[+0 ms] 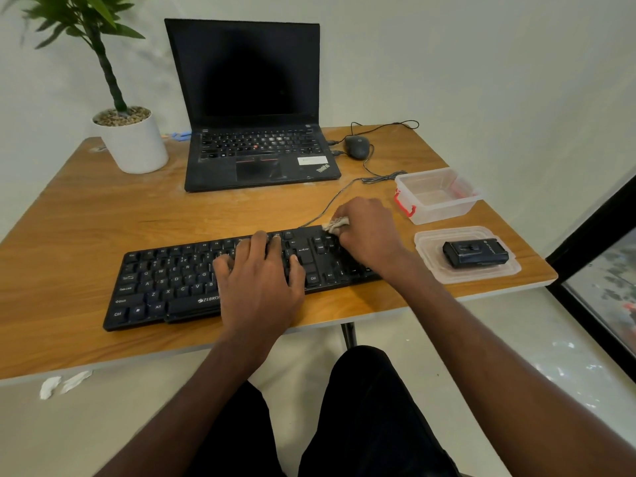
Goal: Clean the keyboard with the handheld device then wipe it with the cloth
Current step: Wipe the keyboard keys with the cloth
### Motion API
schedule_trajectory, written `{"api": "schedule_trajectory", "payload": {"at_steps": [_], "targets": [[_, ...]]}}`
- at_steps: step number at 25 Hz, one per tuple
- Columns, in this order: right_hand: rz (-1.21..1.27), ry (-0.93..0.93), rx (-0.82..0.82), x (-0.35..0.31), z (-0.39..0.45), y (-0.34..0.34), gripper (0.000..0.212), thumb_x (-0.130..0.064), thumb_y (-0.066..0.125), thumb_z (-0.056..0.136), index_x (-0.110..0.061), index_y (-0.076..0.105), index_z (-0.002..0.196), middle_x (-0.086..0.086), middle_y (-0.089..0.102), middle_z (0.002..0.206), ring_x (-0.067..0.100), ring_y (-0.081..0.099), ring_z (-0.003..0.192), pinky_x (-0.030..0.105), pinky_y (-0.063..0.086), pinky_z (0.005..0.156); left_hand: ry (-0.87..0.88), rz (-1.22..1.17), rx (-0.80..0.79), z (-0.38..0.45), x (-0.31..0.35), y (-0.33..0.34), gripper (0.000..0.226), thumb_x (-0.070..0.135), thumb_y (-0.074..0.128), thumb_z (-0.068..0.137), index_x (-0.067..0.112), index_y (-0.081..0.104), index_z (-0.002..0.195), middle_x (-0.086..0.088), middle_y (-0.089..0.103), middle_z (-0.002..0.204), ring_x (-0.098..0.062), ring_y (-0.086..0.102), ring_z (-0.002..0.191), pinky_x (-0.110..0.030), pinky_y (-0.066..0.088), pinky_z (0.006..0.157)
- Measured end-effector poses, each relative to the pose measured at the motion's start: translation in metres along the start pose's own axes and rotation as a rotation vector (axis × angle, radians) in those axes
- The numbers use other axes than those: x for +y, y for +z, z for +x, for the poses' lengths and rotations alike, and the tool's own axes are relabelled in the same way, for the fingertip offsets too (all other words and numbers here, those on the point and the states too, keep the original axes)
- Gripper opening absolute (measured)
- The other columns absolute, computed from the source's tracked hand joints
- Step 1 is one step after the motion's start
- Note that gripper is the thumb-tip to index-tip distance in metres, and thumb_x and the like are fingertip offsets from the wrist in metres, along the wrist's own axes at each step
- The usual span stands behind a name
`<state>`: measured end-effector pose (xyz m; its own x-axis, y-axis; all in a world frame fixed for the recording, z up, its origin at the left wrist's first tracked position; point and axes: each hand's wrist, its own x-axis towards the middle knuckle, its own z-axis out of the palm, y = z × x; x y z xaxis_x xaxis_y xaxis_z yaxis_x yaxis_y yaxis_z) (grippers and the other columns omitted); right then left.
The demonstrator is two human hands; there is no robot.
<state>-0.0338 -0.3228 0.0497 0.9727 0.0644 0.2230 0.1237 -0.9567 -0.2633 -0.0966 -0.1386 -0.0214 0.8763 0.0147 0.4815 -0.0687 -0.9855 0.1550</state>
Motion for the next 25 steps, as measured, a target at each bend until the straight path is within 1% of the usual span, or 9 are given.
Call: {"api": "schedule_trajectory", "payload": {"at_steps": [4,8,10,13,15,18,19,22,25], "targets": [[0.554,0.137,0.029,0.002,0.001,0.002,0.019,-0.024,0.073,0.091,-0.017,0.079,0.108,-0.004,0.075,0.095,0.014,0.068,0.09,0.028,0.046,0.074,-0.036,-0.077,-0.029,0.0,0.0,-0.006,0.045,0.046,0.045,0.102,0.017,0.069,0.126,-0.001,0.063,0.13,-0.022,0.06,0.116,-0.046,0.03,0.1],[0.673,0.149,0.083,-0.011,-0.01,0.005,0.024,-0.026,0.066,0.097,-0.019,0.072,0.119,-0.004,0.071,0.113,0.013,0.064,0.102,0.034,0.05,0.085,-0.011,-0.2,-0.014,0.011,-0.032,-0.034,0.036,0.047,0.046,0.106,0.024,0.071,0.119,0.006,0.067,0.122,-0.015,0.061,0.113,-0.045,0.034,0.105],[0.818,0.178,0.023,-0.024,-0.014,0.007,0.021,-0.024,0.064,0.098,-0.02,0.072,0.118,-0.003,0.07,0.115,0.015,0.064,0.104,0.035,0.051,0.086,-0.03,-0.218,-0.042,0.024,-0.08,-0.053,0.041,0.056,0.048,0.105,0.027,0.07,0.123,0.007,0.068,0.126,-0.015,0.062,0.117,-0.048,0.041,0.11],[1.064,0.284,-0.147,-0.046,-0.02,0.009,0.024,-0.03,0.067,0.098,-0.023,0.071,0.121,0.001,0.071,0.119,0.02,0.067,0.107,0.04,0.057,0.087,-0.224,-0.396,-0.184,0.029,-0.16,-0.083,0.06,0.07,0.06,0.095,0.031,0.062,0.141,0.004,0.061,0.148,-0.022,0.057,0.135,-0.046,0.043,0.111],[1.117,0.263,-0.244,-0.064,-0.02,0.009,0.034,-0.037,0.076,0.091,-0.022,0.071,0.122,0.003,0.074,0.114,0.02,0.071,0.102,0.036,0.059,0.078,-0.294,-0.502,-0.467,0.018,-0.199,-0.091,0.087,0.078,0.068,0.083,0.037,0.044,0.157,0.001,0.048,0.16,-0.024,0.05,0.14,-0.04,0.042,0.107],[1.14,0.157,-0.366,-0.096,-0.019,0.008,0.04,-0.024,0.089,0.079,-0.019,0.072,0.114,0.001,0.077,0.101,0.011,0.073,0.086,0.024,0.059,0.066,-0.264,-0.621,-0.77,0.004,-0.225,-0.089,0.126,0.079,0.079,0.057,0.048,0.018,0.164,0.004,0.04,0.159,-0.011,0.052,0.128,-0.028,0.046,0.098],[1.117,0.118,-0.404,-0.109,-0.018,0.011,0.039,-0.02,0.089,0.078,-0.016,0.073,0.113,0.003,0.077,0.1,0.01,0.073,0.083,0.022,0.057,0.063,-0.262,-0.64,-0.795,0.004,-0.23,-0.088,0.132,0.076,0.084,0.054,0.05,0.015,0.164,0.005,0.039,0.159,-0.012,0.051,0.129,-0.028,0.045,0.1],[1.027,0.023,-0.477,-0.146,-0.014,0.027,0.029,-0.018,0.087,0.081,-0.013,0.077,0.108,0.006,0.079,0.094,0.013,0.073,0.08,0.026,0.057,0.063,-0.262,-0.652,-0.785,0.005,-0.237,-0.081,0.142,0.072,0.094,0.048,0.054,0.012,0.162,0.006,0.037,0.162,-0.018,0.047,0.138,-0.043,0.042,0.117],[0.968,-0.07,-0.458,-0.181,-0.005,0.04,0.022,-0.021,0.086,0.081,-0.016,0.079,0.102,0.002,0.079,0.09,0.016,0.074,0.082,0.033,0.059,0.069,-0.249,-0.596,-0.76,0.006,-0.241,-0.075,0.143,0.081,0.093,0.043,0.061,0.011,0.159,0.006,0.038,0.162,-0.023,0.043,0.142,-0.053,0.041,0.119]]}}
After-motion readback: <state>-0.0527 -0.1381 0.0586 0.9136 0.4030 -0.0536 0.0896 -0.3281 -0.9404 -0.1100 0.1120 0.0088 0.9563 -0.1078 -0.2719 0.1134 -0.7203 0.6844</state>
